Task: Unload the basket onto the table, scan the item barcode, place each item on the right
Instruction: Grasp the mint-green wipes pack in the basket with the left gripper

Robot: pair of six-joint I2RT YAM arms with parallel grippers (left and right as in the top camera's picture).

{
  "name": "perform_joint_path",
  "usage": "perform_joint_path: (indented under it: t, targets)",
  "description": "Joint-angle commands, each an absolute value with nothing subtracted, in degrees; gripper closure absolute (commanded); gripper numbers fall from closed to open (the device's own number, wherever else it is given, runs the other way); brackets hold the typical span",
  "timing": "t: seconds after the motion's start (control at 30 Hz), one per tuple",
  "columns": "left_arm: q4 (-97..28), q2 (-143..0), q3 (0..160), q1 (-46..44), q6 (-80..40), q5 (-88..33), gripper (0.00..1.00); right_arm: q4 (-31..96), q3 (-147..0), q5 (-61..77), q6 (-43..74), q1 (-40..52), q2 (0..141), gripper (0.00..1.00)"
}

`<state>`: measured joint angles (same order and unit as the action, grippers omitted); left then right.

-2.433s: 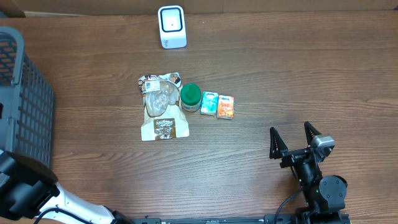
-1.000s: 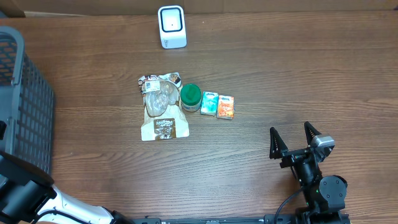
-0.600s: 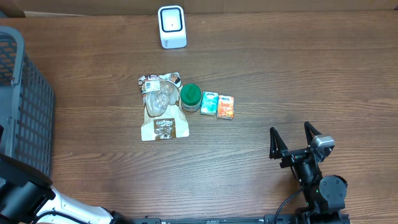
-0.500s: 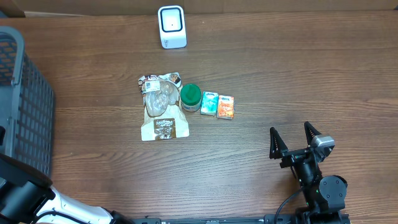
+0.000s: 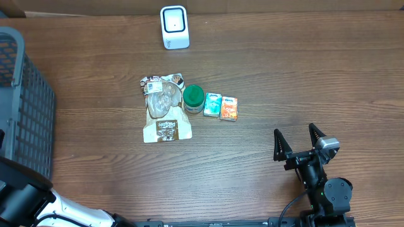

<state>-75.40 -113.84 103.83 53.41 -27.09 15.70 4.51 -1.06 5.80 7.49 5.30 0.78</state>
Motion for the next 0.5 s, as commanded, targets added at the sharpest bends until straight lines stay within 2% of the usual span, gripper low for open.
perform_joint_path:
  t: [0.0,0.47]
  targets:
    - [-75.42,-114.02,103.31,54.04,-27.88,16.73,0.23,4.25,-0.47,6.09,7.70,5.17,0.16,0.00]
    - [-75.77,-114.02,102.98,54.76,-27.90,19.25,0.23,4.25,-0.47,6.09,7.70,5.17,0.16,0.00]
